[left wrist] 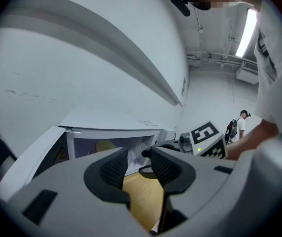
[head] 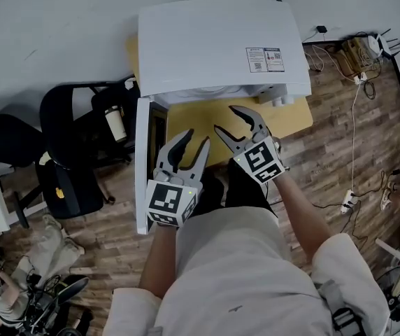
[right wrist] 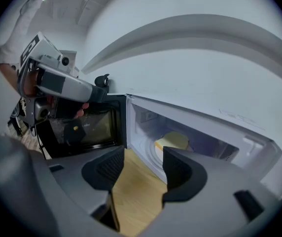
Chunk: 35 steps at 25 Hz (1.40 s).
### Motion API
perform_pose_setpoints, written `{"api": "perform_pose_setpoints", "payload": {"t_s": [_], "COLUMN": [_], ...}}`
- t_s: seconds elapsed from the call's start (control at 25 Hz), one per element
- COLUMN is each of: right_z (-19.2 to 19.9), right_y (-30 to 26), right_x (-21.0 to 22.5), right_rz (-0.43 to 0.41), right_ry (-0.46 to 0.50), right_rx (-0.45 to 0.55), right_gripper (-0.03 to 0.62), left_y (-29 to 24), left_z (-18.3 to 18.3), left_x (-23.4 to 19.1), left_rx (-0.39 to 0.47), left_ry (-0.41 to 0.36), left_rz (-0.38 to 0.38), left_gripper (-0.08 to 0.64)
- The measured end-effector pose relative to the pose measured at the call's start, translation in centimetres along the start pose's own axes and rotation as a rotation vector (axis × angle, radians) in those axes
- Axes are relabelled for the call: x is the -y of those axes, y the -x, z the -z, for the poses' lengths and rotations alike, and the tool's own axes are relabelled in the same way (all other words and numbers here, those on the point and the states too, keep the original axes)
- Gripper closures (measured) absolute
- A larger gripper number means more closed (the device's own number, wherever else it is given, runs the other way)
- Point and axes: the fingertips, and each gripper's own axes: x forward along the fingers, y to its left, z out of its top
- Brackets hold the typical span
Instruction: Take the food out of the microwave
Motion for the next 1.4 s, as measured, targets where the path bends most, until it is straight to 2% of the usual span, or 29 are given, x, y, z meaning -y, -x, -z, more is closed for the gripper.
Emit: {"api": "perform_pose_setpoints", "payload": {"t_s": [0.8,1.4], "right_z": [4.2,6.8], "right_y": [-6.3,-10.2], "right_x": [2.0,4.0], "right_rz": [-0.001,0.021], "right_ry": [0.207,0.406], "right_rx": [-0.091,-0.198], "right_gripper": [0.321,0.277], "left_y": [-1.8,-2.1], "left_z": [1.9,2.7], "left_x": [-1.0,-1.6], "left_rx": [-0.023,-0.032], "left_ry": [0.006,0.01], "left_rz": [-0.018,-0.035], "left_gripper": [0.434,0.435]}}
